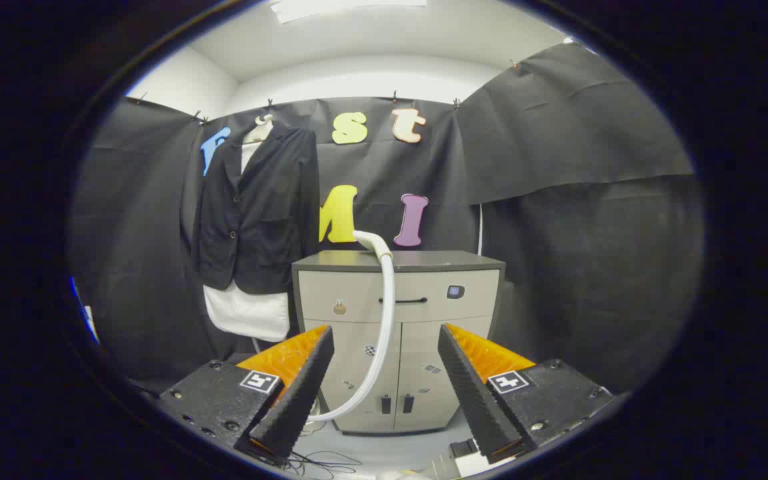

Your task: Iron the clothes twice with a garment steamer, once on the left side and once on the right side.

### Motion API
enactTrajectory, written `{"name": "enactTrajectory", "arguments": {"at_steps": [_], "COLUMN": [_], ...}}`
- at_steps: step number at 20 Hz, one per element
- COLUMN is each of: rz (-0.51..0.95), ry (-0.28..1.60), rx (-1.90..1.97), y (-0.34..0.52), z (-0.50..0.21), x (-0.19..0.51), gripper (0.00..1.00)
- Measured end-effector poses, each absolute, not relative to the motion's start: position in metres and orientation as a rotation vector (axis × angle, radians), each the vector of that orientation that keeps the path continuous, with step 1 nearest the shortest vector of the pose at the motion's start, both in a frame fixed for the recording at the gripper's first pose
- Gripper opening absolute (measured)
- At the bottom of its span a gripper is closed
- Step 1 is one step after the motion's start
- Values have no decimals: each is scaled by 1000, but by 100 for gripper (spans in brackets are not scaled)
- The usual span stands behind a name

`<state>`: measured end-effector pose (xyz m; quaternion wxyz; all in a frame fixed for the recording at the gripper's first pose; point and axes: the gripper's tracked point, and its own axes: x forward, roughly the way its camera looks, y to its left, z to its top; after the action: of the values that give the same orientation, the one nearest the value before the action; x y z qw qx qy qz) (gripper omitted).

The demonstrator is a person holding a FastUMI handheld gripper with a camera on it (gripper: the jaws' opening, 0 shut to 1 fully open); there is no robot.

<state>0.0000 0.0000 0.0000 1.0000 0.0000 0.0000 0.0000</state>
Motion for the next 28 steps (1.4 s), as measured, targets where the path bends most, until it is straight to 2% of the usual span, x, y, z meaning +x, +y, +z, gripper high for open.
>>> {"name": "enactTrajectory", "arguments": {"at_steps": [18,28], "rz": [-19,-24], "ry": [26,3], "rx": [20,23], "y": [11,-10], "z": [-10,46], "x": [6,39], "gripper": [98,98]}}
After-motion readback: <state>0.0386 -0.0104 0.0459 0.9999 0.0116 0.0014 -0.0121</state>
